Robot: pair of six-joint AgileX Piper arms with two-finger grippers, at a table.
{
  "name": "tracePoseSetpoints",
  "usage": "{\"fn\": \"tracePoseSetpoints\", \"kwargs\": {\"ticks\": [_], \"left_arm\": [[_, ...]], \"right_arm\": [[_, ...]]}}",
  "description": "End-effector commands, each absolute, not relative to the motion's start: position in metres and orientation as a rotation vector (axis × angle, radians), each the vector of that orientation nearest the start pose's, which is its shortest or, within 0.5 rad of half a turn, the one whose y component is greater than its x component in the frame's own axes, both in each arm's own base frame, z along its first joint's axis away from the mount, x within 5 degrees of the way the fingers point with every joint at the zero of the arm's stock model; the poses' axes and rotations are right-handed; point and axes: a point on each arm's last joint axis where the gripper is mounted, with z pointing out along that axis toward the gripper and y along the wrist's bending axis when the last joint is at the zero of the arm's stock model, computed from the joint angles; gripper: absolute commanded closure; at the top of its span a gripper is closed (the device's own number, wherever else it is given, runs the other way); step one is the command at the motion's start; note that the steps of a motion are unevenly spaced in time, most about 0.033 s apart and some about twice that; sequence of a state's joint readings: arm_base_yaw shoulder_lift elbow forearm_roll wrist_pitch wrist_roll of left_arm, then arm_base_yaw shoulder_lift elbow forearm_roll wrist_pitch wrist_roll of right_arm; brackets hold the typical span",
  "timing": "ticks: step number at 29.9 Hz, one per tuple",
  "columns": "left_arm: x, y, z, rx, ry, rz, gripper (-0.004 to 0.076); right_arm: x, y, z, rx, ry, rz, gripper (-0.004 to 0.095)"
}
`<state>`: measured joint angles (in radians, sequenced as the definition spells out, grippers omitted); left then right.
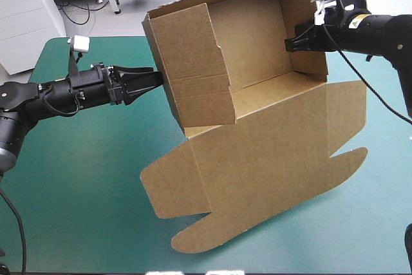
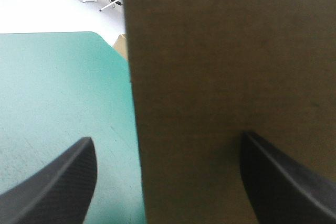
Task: Fold the box
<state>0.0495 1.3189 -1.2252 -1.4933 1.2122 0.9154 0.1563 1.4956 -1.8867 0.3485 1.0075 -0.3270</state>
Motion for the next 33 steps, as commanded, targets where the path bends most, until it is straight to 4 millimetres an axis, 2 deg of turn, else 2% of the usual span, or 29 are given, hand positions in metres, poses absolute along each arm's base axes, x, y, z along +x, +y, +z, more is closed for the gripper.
{"fn": "tracePoseSetpoints", "kwargs": {"ticks": [1, 7, 16, 23, 27, 33], "left_arm": [[0.237, -0.077, 0.442, 0.55, 1.656, -1.436, 0.018], [0.237, -0.077, 0.443, 0.571, 1.632, -1.422, 0.018], [0.232, -0.087, 0.447, 0.625, 1.595, -1.444, 0.018], [0.229, -0.088, 0.462, 0.663, 1.55, -1.418, 0.018], [0.233, -0.088, 0.464, 0.648, 1.572, -1.412, 0.018], [0.24, -0.085, 0.476, 0.597, 1.632, -1.285, 0.018]], "right_arm": [[0.289, 0.078, 0.521, -0.424, 1.888, 0.373, 0.0929], [0.298, 0.079, 0.517, -0.404, 1.893, 0.381, 0.0929], [0.299, 0.078, 0.518, -0.394, 1.879, 0.376, 0.0929], [0.3, 0.076, 0.518, -0.362, 1.884, 0.356, 0.0929], [0.3, 0.077, 0.52, -0.352, 1.869, 0.385, 0.0929], [0.298, 0.088, 0.52, -0.352, 1.863, 0.347, 0.0927]]}}
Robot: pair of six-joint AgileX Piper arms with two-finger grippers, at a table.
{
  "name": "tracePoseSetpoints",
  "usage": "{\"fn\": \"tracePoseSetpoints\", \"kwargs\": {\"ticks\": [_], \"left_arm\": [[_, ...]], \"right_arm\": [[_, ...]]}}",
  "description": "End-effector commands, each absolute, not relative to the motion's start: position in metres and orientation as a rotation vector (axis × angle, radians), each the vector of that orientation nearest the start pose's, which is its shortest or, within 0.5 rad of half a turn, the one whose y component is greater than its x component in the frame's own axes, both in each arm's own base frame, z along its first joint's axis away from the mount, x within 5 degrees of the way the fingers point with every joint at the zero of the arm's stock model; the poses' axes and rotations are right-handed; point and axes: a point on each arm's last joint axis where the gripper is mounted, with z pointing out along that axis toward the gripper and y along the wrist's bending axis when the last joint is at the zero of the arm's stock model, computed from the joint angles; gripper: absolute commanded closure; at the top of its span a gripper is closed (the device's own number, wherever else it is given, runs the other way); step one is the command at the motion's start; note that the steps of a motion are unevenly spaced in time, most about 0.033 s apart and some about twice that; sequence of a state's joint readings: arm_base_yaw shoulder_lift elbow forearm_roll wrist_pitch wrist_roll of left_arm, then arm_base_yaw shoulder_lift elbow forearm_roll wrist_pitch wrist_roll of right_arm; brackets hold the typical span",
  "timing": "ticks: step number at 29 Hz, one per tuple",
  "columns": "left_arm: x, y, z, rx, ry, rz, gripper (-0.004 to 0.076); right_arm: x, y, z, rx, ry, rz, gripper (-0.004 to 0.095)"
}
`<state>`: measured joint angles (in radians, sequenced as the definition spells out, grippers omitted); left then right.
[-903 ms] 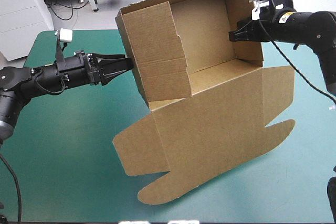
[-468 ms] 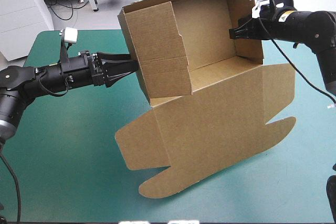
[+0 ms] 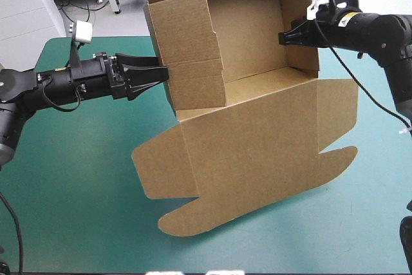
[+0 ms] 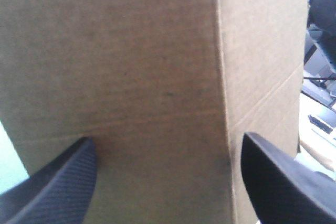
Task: Fold the box
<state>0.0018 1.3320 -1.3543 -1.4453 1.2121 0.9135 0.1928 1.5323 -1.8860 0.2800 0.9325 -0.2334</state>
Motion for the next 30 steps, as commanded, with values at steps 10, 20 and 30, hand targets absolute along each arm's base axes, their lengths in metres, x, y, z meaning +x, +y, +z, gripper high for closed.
{"fn": "tracePoseSetpoints", "kwargs": {"ticks": [10, 20, 30], "left_arm": [[0.244, -0.078, 0.507, 0.517, 1.752, -1.055, 0.018], [0.259, -0.101, 0.499, 0.412, 1.925, -0.764, 0.0216], [0.28, -0.137, 0.49, 0.373, 2.006, -0.4, 0.0232]], "right_arm": [[0.3, 0.104, 0.519, -0.306, 1.851, 0.332, 0.0927], [0.316, 0.115, 0.505, -0.268, 1.894, 0.38, 0.0927], [0.322, 0.112, 0.498, -0.234, 1.937, 0.328, 0.0927]]}}
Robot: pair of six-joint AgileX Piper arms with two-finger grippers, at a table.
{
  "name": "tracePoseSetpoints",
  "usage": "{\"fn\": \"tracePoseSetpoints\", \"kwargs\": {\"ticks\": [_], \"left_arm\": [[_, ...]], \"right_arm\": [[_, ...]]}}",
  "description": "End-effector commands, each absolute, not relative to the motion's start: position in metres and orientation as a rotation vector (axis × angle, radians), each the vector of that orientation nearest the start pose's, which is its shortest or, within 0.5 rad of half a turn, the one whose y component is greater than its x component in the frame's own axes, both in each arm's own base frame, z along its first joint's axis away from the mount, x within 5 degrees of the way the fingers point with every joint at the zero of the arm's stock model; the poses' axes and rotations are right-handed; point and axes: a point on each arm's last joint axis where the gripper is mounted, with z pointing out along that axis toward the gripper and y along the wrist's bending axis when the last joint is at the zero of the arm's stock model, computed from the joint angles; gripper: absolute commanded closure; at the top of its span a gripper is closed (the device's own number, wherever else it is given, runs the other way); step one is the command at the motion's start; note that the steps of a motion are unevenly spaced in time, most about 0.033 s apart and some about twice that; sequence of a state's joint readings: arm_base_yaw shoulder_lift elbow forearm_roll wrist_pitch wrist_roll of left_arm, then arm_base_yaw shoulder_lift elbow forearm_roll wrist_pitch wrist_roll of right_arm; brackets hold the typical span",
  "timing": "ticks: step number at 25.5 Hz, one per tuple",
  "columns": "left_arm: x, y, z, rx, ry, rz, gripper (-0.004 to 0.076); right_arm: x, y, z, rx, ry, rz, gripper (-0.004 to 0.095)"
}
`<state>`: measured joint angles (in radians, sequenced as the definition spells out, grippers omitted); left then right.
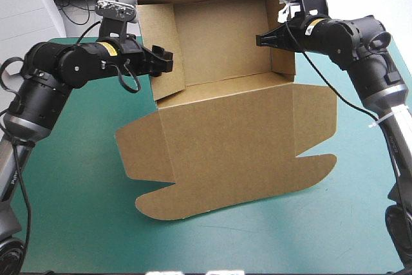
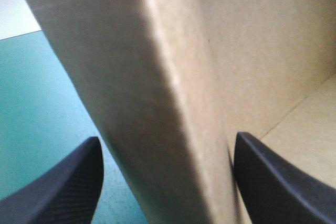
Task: Fold the box
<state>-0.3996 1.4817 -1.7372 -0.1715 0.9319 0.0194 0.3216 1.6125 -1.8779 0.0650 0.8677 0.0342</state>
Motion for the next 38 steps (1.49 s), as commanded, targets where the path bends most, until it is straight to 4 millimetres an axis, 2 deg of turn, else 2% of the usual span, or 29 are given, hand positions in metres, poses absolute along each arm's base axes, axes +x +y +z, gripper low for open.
{"fn": "tracePoseSetpoints", "kwargs": {"ticks": [1, 5, 7, 12, 14, 20, 29, 38], "left_arm": [[0.281, -0.138, 0.491, 0.372, 2.0, -0.387, 0.0232], [0.289, -0.147, 0.491, 0.352, 2.002, -0.404, 0.0265], [0.295, -0.151, 0.486, 0.353, 2.022, -0.416, 0.0349], [0.304, -0.157, 0.471, 0.364, 2.095, -0.414, 0.0685], [0.308, -0.158, 0.467, 0.365, 2.106, -0.411, 0.0755], [0.322, -0.164, 0.446, 0.38, 2.192, -0.376, 0.0755], [0.352, -0.179, 0.384, 0.436, 2.458, -0.298, 0.0755], [0.371, -0.188, 0.335, 0.466, 2.628, -0.243, 0.0756]], "right_arm": [[0.322, 0.111, 0.498, -0.235, 1.942, 0.317, 0.0927], [0.321, 0.109, 0.495, -0.237, 1.975, 0.289, 0.0928], [0.321, 0.109, 0.492, -0.241, 2.002, 0.278, 0.0928], [0.329, 0.11, 0.473, -0.259, 2.124, 0.237, 0.093], [0.332, 0.111, 0.465, -0.265, 2.171, 0.229, 0.0931], [0.348, 0.117, 0.431, -0.3, 2.359, 0.195, 0.0931], [0.37, 0.125, 0.384, -0.351, 2.565, 0.154, 0.0931], [0.39, 0.134, 0.342, -0.368, 2.703, 0.163, 0.0931]]}}
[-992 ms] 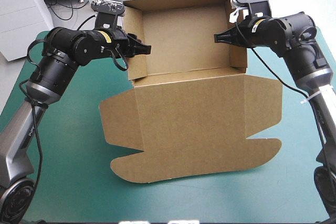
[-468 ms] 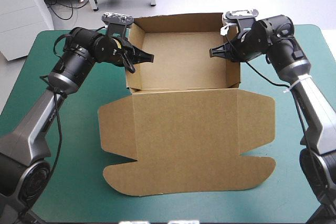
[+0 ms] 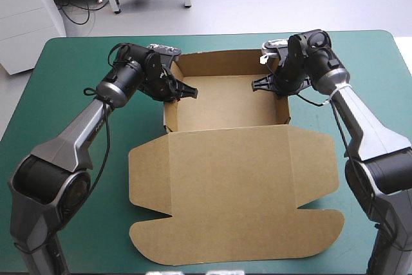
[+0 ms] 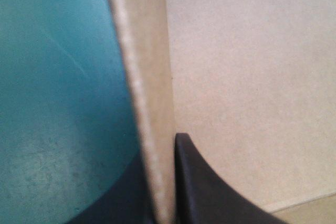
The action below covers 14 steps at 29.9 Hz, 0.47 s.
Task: Fold the box
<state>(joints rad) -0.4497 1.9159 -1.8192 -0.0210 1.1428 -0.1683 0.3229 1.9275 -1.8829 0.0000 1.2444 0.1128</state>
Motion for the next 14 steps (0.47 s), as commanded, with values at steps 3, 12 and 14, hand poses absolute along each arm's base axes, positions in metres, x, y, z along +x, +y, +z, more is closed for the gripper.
{"fn": "tracePoseSetpoints", "kwargs": {"ticks": [3, 12, 14], "left_arm": [[0.376, -0.191, 0.322, 0.472, 2.663, -0.229, 0.0756], [0.387, -0.196, 0.293, 0.483, 2.738, -0.207, 0.0756], [0.388, -0.195, 0.289, 0.491, 2.75, -0.178, 0.0755]], "right_arm": [[0.395, 0.137, 0.33, -0.37, 2.733, 0.171, 0.0931], [0.407, 0.141, 0.301, -0.376, 2.801, 0.162, 0.0931], [0.409, 0.142, 0.298, -0.376, 2.81, 0.165, 0.0931]]}}
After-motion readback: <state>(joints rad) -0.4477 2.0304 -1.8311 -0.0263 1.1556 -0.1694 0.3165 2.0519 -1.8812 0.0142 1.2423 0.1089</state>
